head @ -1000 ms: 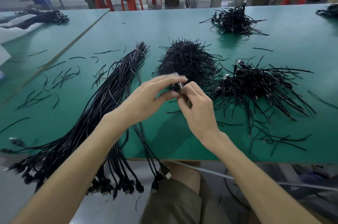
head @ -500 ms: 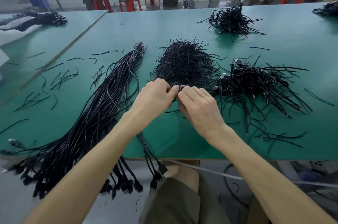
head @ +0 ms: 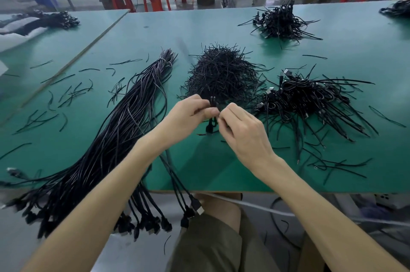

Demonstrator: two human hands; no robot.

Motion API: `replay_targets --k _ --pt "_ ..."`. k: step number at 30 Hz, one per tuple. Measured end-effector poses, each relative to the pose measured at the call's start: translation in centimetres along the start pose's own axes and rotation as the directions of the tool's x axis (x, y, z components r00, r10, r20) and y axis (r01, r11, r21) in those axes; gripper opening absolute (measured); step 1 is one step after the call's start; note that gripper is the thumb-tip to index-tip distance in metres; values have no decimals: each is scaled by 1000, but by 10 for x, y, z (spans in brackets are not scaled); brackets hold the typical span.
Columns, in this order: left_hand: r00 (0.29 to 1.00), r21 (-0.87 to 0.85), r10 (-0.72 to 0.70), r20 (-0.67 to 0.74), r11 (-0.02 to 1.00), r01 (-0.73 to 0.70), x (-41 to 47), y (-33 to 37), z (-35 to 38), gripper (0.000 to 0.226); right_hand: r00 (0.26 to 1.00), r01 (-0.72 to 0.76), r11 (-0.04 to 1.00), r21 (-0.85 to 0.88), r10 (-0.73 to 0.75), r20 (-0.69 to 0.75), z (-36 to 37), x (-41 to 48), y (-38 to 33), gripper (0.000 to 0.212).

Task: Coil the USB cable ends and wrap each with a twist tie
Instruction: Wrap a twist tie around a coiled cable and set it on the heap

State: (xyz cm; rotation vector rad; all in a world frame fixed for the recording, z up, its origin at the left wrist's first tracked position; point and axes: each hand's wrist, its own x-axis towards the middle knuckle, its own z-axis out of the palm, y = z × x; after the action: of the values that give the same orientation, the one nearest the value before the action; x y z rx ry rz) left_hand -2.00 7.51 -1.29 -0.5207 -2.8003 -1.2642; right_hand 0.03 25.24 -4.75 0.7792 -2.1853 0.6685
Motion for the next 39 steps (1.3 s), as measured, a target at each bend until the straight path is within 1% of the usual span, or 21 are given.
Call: replay_targets --k 1,3,5,6,8,10,12,15,17,19,21,23,26,28,30,32,35,36,37,38,39 --pt "1000 106 -4 -24 994 7 1 0 2 38 1000 6 1000 -7 -6 -3 1 0 0 21" --pt "998 211 -45 -33 976 51 2 2 5 54 1000 20 999 -30 -21 -5 5 0 2 22" --pt "982 242 -184 36 955 170 5 4 4 59 997 75 994 -77 -74 9 11 -2 5 19" --pt "956 218 -280 88 942 256 7 6 2 59 992 127 986 -112 -124 33 14 -5 6 17" --pt "875 200 -439 204 894 402 9 7 -2 57 963 266 946 -186 -251 102 16 -10 10 15" --pt "814 166 -498 299 867 470 7 8 -7 53 934 354 905 -235 -326 147 14 -12 13 17" --pt "813 38 -475 337 870 492 4 7 -10 48 938 342 905 -253 -313 147 10 -12 16 17" --pt "851 -107 -374 369 892 438 -1 8 -7 41 963 250 937 -245 -214 163 3 -15 17 20" --pt "886 -102 -313 342 925 366 -2 6 0 37 973 172 964 -201 -135 187 -3 -18 13 19" --pt "935 -63 -231 268 965 256 1 5 5 36 982 83 984 -159 -54 179 -8 -22 8 18" --pt "962 -65 -156 224 982 175 3 6 6 32 988 21 983 -180 8 157 -11 -24 5 30" --pt "964 -76 -118 240 987 140 3 7 5 28 986 0 966 -257 43 160 -14 -24 7 37" --pt "942 -22 -67 329 997 79 0 12 5 24 979 20 945 -325 48 199 -19 -26 15 30" --pt "940 -16 -50 337 998 58 -1 14 5 20 975 45 937 -345 34 221 -23 -29 20 27" --pt "962 -63 -61 265 995 81 0 12 2 25 973 48 932 -360 37 227 -28 -30 24 24" --pt "983 -130 -125 135 981 143 2 5 -4 28 978 -10 932 -364 86 191 -36 -27 33 20" --pt "968 -147 -236 -83 964 222 6 -16 -18 22 952 -243 908 -341 291 97 -47 -17 53 22" --pt "954 -91 -265 -138 963 254 7 -25 -21 21 924 -339 885 -319 377 65 -49 -14 61 24" --pt "940 13 -287 -187 956 294 7 -33 -24 22 888 -431 855 -288 459 34 -51 -12 69 25" --pt "924 156 -304 -232 926 343 7 -41 -25 24 844 -518 817 -255 536 5 -52 -11 78 27" --pt "908 309 -317 -274 865 395 6 -49 -26 28 796 -591 773 -230 604 -17 -51 -11 86 31"
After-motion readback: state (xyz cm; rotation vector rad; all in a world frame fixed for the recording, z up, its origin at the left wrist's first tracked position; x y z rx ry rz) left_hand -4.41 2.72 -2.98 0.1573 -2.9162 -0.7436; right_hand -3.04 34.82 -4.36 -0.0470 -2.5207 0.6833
